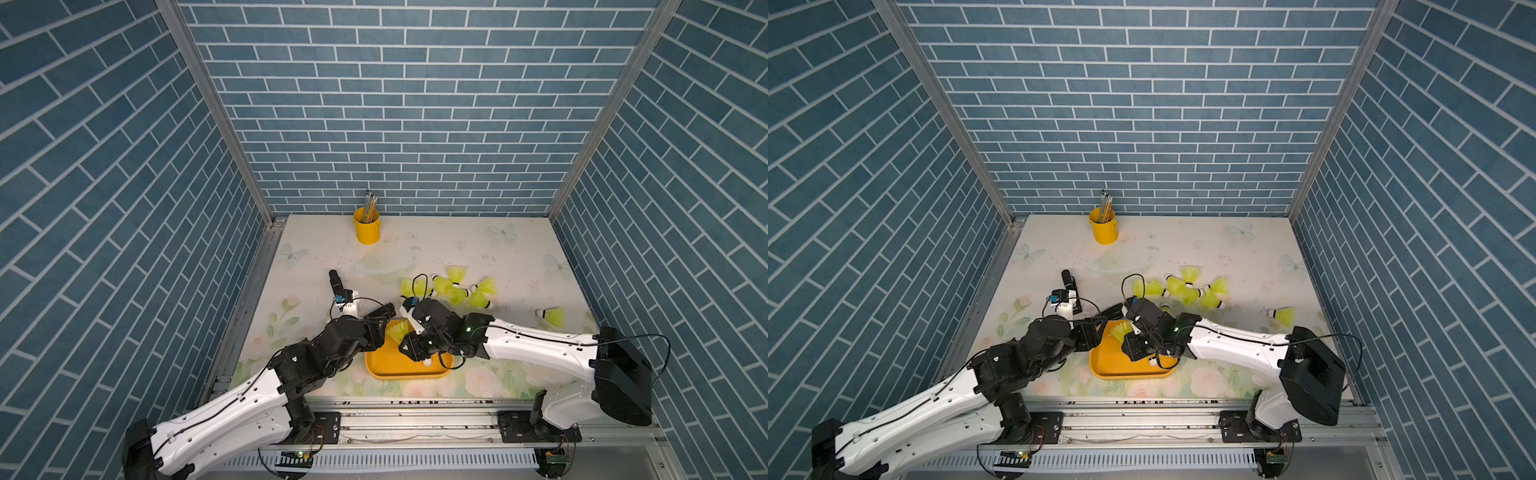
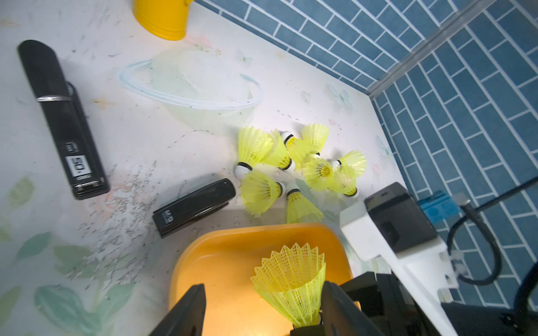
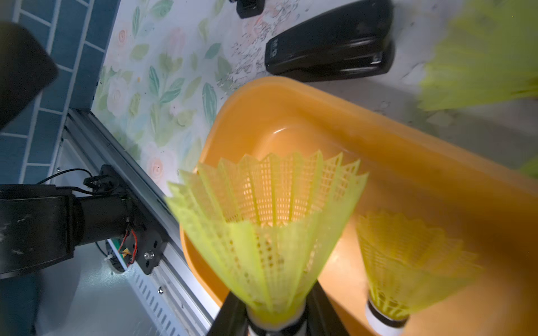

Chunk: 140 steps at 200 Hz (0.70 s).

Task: Put the shuttlecocks into the storage box
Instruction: Place the shuttlecock in the storage box.

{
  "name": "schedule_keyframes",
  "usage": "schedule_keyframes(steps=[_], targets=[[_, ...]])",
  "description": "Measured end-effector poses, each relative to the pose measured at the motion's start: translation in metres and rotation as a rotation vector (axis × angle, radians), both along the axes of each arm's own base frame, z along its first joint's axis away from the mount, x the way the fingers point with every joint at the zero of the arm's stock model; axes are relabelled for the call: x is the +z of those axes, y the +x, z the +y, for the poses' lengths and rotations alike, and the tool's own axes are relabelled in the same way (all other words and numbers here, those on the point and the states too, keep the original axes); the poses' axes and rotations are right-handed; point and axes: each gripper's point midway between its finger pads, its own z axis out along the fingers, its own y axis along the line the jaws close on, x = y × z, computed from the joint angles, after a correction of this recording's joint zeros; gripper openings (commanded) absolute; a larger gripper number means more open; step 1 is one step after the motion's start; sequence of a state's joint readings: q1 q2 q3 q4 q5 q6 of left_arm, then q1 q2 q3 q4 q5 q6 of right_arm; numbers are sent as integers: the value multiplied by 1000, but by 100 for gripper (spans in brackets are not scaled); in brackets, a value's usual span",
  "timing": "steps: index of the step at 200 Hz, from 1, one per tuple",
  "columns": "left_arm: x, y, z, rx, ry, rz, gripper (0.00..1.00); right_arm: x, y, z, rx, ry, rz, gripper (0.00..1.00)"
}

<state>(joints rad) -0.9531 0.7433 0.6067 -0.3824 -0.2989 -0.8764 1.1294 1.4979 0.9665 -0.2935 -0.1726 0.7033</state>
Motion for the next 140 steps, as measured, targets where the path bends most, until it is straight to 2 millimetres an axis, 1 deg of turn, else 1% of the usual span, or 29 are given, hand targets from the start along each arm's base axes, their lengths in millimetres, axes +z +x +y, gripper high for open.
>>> schedule_keyframes(steps=[29, 73, 96, 128, 140], targets=[[-2, -3, 12, 32, 14, 9, 69, -11, -7, 15, 7, 4, 62, 24], [-9, -10, 22, 39, 45, 38, 68, -32, -12, 20, -27, -21, 149, 24], [-10, -14, 25, 34, 47, 48, 68, -40, -10, 26, -48, -30, 176, 26], [-16, -17, 27, 31, 52, 59, 68, -42, -5, 39, -74, -20, 196, 27], [-15, -17, 28, 31, 48, 57, 68, -42, -3, 44, -82, -11, 203, 27]])
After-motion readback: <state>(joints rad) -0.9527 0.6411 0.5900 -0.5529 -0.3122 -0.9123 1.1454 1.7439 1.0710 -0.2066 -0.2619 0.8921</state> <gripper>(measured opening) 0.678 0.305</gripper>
